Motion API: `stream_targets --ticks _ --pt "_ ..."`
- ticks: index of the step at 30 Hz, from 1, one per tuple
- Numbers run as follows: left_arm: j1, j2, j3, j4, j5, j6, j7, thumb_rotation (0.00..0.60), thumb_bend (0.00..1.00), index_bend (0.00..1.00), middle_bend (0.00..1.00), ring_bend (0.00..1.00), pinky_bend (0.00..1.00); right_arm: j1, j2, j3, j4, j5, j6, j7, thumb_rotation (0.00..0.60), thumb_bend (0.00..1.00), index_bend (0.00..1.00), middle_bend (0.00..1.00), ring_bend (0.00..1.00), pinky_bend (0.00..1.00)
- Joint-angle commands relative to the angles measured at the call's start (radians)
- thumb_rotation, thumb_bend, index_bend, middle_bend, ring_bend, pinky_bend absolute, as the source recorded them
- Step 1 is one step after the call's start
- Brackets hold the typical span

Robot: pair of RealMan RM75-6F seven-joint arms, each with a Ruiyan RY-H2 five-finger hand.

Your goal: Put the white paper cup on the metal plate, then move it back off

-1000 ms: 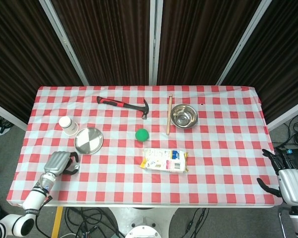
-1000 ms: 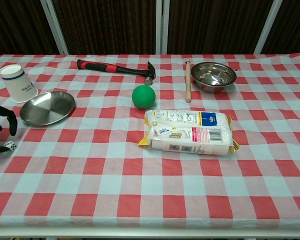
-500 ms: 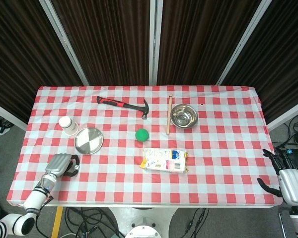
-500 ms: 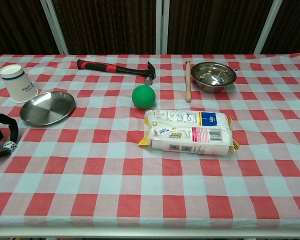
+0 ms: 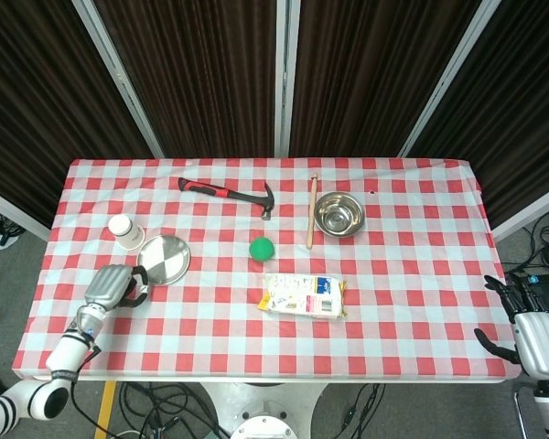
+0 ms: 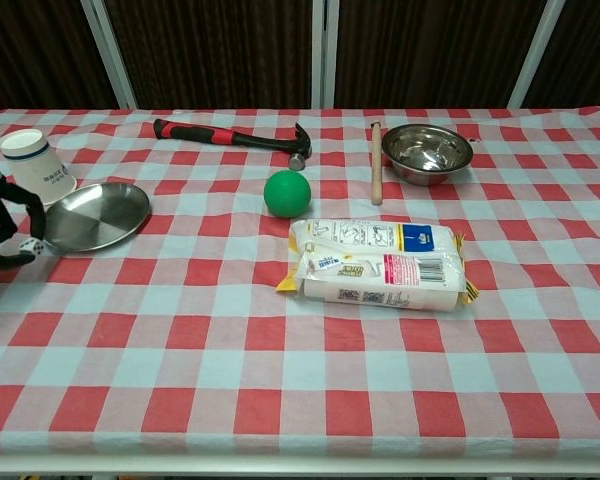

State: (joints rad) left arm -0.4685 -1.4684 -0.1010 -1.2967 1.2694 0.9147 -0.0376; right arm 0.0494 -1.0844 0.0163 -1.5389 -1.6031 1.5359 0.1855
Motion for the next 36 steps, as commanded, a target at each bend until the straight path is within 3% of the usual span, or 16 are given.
stream_targets --ticks 1,9,12,14,18,24,30,36 --pt "-0.047 -0.038 -0.044 0.053 -0.04 -0.032 0.017 0.6 0.42 0.57 0.91 0.88 0.96 0.0 0.001 0.0 0.001 0.0 0.001 0.002 0.6 0.15 0.13 0.24 0.06 0.18" --pt "-0.127 -0.138 -0.093 0.181 -0.159 -0.11 0.107 0.6 0.42 0.49 0.9 0.87 0.96 -0.016 0.003 -0.002 0.01 0.012 0.013 0.013 0.6 0.15 0.13 0.25 0.06 0.18" --pt "-0.123 -0.154 -0.096 0.191 -0.162 -0.073 0.122 0.6 0.38 0.42 0.85 0.84 0.96 -0.019 0.003 -0.002 0.01 0.012 0.018 0.013 0.6 0.15 0.13 0.25 0.07 0.18" --pt "-0.108 -0.156 -0.097 0.183 -0.145 -0.017 0.123 0.6 0.28 0.38 0.81 0.81 0.96 -0.02 0.003 -0.002 0.009 0.011 0.02 0.011 0.6 0.15 0.13 0.25 0.08 0.18" --pt "-0.071 -0.125 -0.086 0.143 -0.108 0.069 0.112 0.6 0.18 0.35 0.74 0.73 0.95 -0.018 0.004 -0.001 0.005 0.006 0.02 0.006 0.6 0.15 0.13 0.25 0.08 0.18" --pt "0.016 -0.047 -0.096 0.081 -0.125 0.172 0.049 0.6 0.17 0.37 0.68 0.66 0.92 -0.019 0.008 0.0 0.001 0.0 0.026 0.001 0.6 0.15 0.13 0.25 0.08 0.18" --pt "0.042 -0.06 -0.167 0.169 -0.245 0.143 -0.044 0.6 0.17 0.4 0.59 0.58 0.86 -0.014 0.004 0.002 0.005 -0.002 0.021 0.006 0.6 0.15 0.13 0.25 0.08 0.18" --pt "0.003 -0.088 -0.242 0.291 -0.337 -0.083 -0.247 0.6 0.17 0.3 0.32 0.25 0.44 -0.024 0.008 0.003 0.006 -0.001 0.038 0.004 0.6 0.15 0.13 0.25 0.08 0.18"
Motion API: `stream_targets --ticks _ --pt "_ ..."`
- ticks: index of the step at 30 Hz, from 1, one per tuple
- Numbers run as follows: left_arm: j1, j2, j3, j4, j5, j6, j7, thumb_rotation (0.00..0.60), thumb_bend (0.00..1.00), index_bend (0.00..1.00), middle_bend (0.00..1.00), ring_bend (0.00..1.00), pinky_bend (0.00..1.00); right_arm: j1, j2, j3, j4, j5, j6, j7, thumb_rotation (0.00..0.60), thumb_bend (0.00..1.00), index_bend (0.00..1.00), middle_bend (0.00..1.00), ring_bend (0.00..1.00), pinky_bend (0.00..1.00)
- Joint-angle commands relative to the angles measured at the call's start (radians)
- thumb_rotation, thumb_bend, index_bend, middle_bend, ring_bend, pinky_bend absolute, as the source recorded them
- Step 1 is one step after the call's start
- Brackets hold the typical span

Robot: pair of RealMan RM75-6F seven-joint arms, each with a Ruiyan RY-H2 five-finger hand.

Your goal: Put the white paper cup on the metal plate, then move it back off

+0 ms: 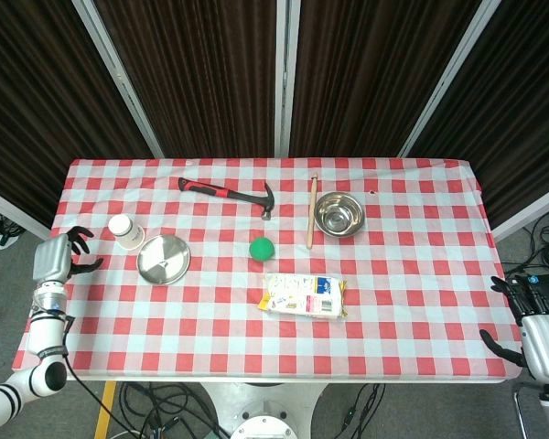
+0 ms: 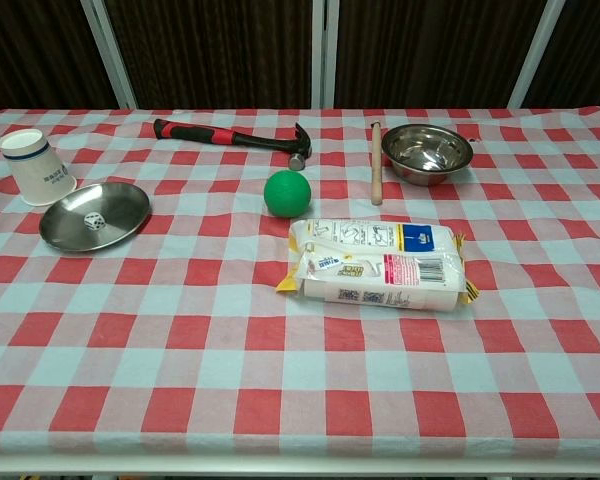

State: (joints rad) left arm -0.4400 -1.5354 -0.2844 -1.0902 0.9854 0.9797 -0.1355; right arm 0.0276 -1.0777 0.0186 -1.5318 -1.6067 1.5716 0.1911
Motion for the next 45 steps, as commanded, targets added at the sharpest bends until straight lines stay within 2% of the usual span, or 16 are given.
stream_targets --ticks 1,3,9,21,26,32,34,37,45 --pt "-0.034 -0.028 -0.066 0.105 -0.051 -0.177 -0.183 0.6 0.17 0.29 0.3 0.23 0.4 -0.003 0.002 0.001 -0.003 0.003 0.003 -0.003 0.6 0.15 0.13 0.25 0.08 0.18" --pt "-0.058 -0.044 -0.077 0.152 -0.033 -0.232 -0.246 0.6 0.17 0.27 0.28 0.21 0.36 -0.005 0.004 0.001 -0.008 0.003 0.004 -0.008 0.6 0.15 0.13 0.25 0.08 0.18" --pt "-0.13 -0.109 -0.095 0.304 0.02 -0.333 -0.369 0.6 0.17 0.27 0.24 0.17 0.33 -0.01 0.011 0.001 -0.026 0.007 0.008 -0.029 0.6 0.15 0.13 0.25 0.08 0.18" --pt "-0.184 -0.148 -0.091 0.406 0.114 -0.394 -0.538 0.6 0.17 0.27 0.24 0.17 0.26 -0.007 0.018 0.007 -0.066 0.025 -0.011 -0.072 0.6 0.15 0.13 0.26 0.08 0.18" --pt "-0.198 -0.162 -0.085 0.441 0.125 -0.403 -0.542 0.6 0.16 0.32 0.24 0.15 0.26 -0.006 0.016 0.008 -0.068 0.027 -0.015 -0.076 0.6 0.15 0.13 0.26 0.08 0.18" --pt "-0.205 -0.175 -0.089 0.473 0.106 -0.405 -0.515 0.6 0.18 0.47 0.27 0.15 0.26 -0.006 0.015 0.009 -0.066 0.028 -0.016 -0.073 0.6 0.15 0.13 0.26 0.08 0.18" --pt "-0.204 -0.168 -0.091 0.464 0.101 -0.409 -0.511 0.6 0.2 0.53 0.3 0.15 0.26 -0.006 0.015 0.01 -0.065 0.026 -0.014 -0.073 0.6 0.15 0.13 0.26 0.08 0.18" --pt "-0.194 -0.144 -0.095 0.417 0.109 -0.38 -0.515 0.6 0.21 0.56 0.33 0.15 0.26 -0.006 0.015 0.009 -0.063 0.022 -0.012 -0.07 0.6 0.15 0.13 0.26 0.08 0.18" --pt "-0.134 -0.011 -0.073 0.143 0.202 -0.197 -0.487 0.6 0.21 0.56 0.33 0.15 0.26 -0.001 0.011 0.01 -0.053 0.02 -0.02 -0.061 0.6 0.15 0.13 0.26 0.08 0.18"
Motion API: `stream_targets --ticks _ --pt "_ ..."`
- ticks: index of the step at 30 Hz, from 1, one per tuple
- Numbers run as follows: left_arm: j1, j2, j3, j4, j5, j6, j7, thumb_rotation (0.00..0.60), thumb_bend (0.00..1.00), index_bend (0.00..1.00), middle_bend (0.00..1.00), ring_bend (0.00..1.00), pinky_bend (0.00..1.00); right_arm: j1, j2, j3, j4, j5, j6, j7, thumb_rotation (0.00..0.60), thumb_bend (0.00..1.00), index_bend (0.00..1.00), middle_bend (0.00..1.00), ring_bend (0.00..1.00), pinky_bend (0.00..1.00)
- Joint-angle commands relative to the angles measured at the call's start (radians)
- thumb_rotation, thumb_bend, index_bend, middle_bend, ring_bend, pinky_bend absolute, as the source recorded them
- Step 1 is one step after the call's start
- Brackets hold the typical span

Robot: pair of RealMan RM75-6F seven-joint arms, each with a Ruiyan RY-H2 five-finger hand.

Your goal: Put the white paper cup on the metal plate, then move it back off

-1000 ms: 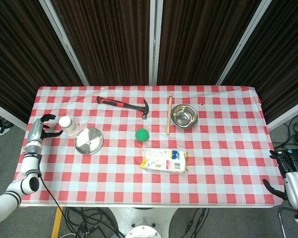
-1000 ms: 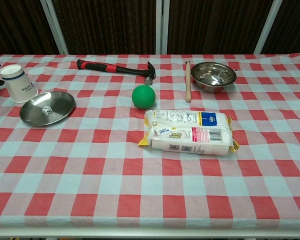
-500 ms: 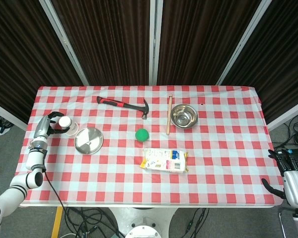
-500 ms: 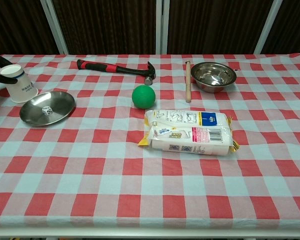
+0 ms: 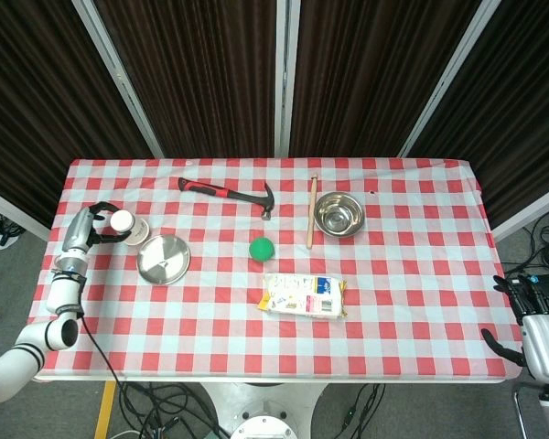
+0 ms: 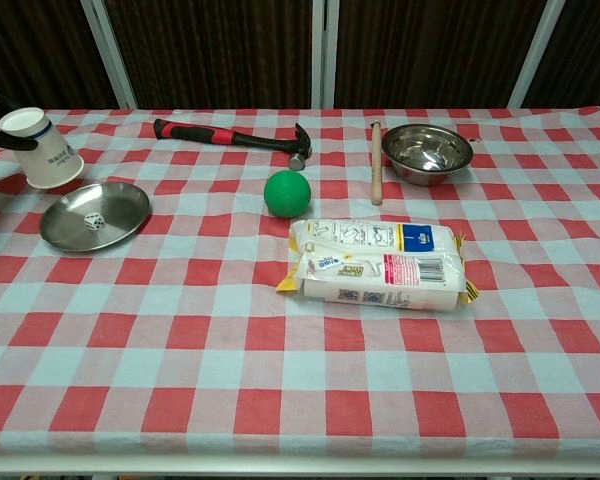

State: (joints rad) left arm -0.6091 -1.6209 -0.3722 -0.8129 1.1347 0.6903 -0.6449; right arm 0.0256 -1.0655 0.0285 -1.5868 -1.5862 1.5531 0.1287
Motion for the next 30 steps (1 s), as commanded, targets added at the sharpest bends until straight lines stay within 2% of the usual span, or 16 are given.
stream_targets --ticks 1,6,11,24,30 --pt "0.041 0.089 0.02 -0.169 0.063 0.108 0.028 0.6 0.21 0.56 0.33 0.15 0.26 0.002 -0.001 0.0 0.003 0.0 -0.003 0.002 0.6 0.15 0.13 0.26 0.08 0.18" --pt "0.06 0.159 0.086 -0.333 0.137 0.134 0.08 0.6 0.21 0.56 0.33 0.15 0.26 0.003 -0.005 -0.001 0.012 -0.002 -0.005 0.011 0.6 0.15 0.13 0.26 0.08 0.18" --pt "0.056 0.148 0.129 -0.389 0.156 0.137 0.125 0.6 0.21 0.56 0.33 0.15 0.26 0.003 -0.006 -0.002 0.017 -0.003 -0.005 0.016 0.6 0.15 0.13 0.26 0.08 0.18" --pt "0.034 0.063 0.158 -0.306 0.105 0.135 0.232 0.6 0.21 0.56 0.33 0.15 0.21 -0.003 -0.003 -0.003 0.013 -0.003 0.004 0.013 0.6 0.15 0.13 0.26 0.08 0.18" --pt "0.033 0.026 0.142 -0.228 0.052 0.131 0.254 0.6 0.21 0.56 0.33 0.15 0.2 -0.001 -0.003 -0.002 0.012 -0.003 0.002 0.013 0.6 0.15 0.13 0.26 0.08 0.18"
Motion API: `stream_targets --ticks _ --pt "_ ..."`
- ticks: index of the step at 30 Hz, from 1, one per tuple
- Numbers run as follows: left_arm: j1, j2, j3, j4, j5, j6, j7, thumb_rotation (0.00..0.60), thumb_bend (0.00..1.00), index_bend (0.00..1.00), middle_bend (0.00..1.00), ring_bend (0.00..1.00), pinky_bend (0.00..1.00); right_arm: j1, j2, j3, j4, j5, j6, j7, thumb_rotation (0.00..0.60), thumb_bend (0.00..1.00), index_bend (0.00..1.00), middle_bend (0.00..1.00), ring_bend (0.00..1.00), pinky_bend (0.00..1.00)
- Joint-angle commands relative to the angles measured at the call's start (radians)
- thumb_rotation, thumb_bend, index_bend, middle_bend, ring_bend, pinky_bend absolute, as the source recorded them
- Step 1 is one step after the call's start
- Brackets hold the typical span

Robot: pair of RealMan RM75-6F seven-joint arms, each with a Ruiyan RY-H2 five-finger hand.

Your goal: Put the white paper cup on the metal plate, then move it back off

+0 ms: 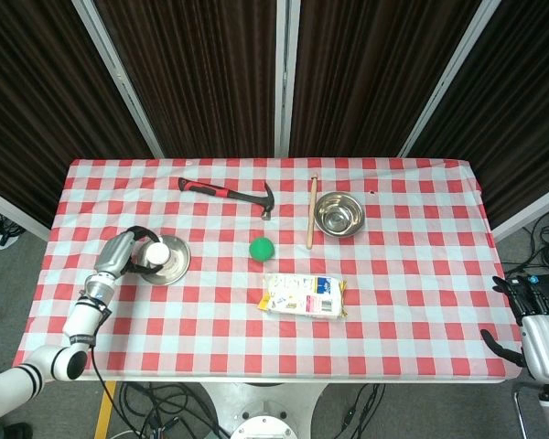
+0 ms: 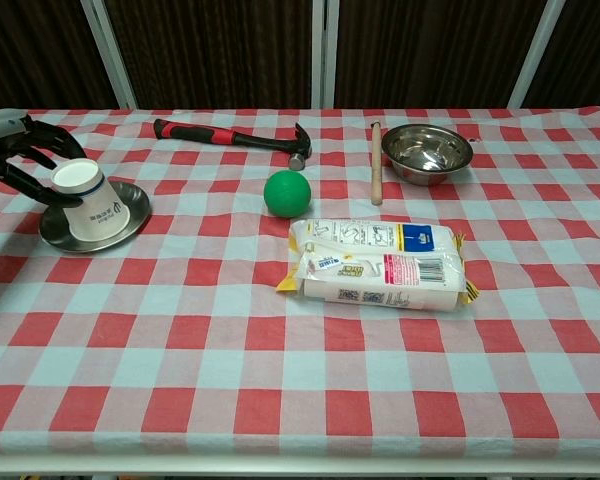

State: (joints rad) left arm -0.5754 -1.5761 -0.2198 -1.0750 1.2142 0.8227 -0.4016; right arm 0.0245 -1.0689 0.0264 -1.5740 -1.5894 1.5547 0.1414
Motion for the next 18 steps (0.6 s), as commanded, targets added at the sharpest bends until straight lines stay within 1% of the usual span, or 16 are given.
stream_targets --ticks 1,4,6,14,18 --pt "-0.001 -0.022 -0.014 0.046 -0.038 -0.007 0.012 0.6 0.21 0.56 0.33 0.15 0.2 0.0 0.0 0.0 -0.001 0.0 0.0 0.0 0.6 0.15 0.13 0.26 0.08 0.18" --pt "0.002 -0.028 -0.028 0.065 -0.065 -0.016 -0.004 0.6 0.21 0.56 0.33 0.15 0.2 0.0 0.0 0.0 -0.001 -0.001 0.0 -0.001 0.6 0.15 0.13 0.26 0.08 0.18" --pt "0.008 -0.024 -0.032 0.056 -0.064 -0.01 -0.022 0.6 0.21 0.56 0.33 0.15 0.2 0.0 0.0 -0.001 0.0 -0.002 0.0 0.0 0.6 0.15 0.13 0.26 0.08 0.18" --pt "0.011 0.029 0.002 -0.046 0.009 -0.022 -0.069 0.6 0.21 0.56 0.33 0.15 0.2 0.0 -0.001 0.0 0.003 -0.003 0.001 0.001 0.6 0.15 0.13 0.26 0.08 0.18" --pt "0.001 0.027 0.0 -0.039 0.005 -0.029 -0.061 0.6 0.21 0.56 0.33 0.15 0.2 0.0 0.001 0.001 0.002 0.001 0.001 0.001 0.6 0.15 0.13 0.26 0.08 0.18"
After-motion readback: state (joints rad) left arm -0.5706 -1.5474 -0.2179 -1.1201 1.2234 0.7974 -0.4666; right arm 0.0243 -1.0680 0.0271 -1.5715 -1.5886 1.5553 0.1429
